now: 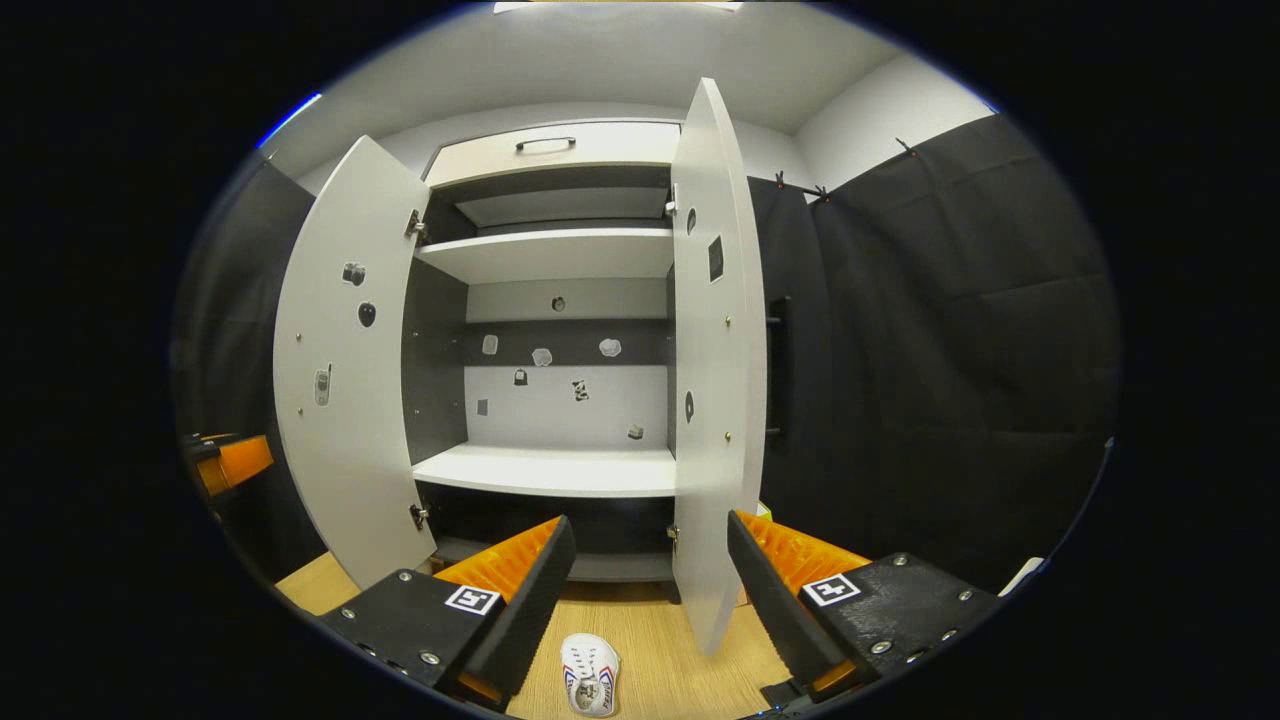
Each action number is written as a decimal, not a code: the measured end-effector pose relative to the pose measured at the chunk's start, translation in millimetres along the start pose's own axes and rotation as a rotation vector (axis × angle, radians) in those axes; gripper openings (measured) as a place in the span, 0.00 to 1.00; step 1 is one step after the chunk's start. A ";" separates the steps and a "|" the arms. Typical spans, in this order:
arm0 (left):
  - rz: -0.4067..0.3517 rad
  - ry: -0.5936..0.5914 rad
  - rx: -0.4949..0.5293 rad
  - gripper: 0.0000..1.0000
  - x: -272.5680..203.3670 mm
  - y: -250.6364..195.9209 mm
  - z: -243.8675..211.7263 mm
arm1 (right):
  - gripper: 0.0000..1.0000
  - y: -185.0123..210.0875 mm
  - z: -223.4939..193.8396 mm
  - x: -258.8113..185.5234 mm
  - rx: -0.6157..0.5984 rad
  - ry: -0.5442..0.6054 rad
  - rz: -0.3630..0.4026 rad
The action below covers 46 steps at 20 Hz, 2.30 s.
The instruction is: Grab one shoe with the right hand and put it into the shoe cabinet, grab the other shoe with the left hand and put it into the shoe cabinet; then close the right door with the right hand and the left door with the left hand.
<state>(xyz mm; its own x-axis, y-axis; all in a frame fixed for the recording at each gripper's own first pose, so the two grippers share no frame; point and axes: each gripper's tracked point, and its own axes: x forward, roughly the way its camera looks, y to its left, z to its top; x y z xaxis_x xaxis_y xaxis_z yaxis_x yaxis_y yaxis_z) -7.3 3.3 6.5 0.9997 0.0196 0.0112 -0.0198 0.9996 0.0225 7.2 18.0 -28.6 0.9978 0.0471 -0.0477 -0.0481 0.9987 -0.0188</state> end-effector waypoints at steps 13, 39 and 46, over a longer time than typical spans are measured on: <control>0.012 0.001 0.005 0.99 -6.3 2.9 1.5 | 0.94 26.1 -174.6 28.0 0.032 0.315 0.064; 0.114 0.079 0.067 0.99 -19.2 40.5 -24.4 | 0.61 45.9 -417.8 50.3 0.066 0.823 0.074; 0.130 0.106 0.065 0.96 -21.6 48.8 -33.6 | 0.28 56.1 -422.7 56.4 0.079 0.839 0.097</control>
<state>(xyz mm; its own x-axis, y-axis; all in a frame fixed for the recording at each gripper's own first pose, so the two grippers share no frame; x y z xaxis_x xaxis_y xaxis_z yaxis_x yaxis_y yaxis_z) -29.5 52.4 -26.3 0.9842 0.1539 -0.0872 -0.1458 0.9850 0.0927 41.0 67.8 -454.4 0.6225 0.1326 -0.7713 -0.0968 0.9910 0.0923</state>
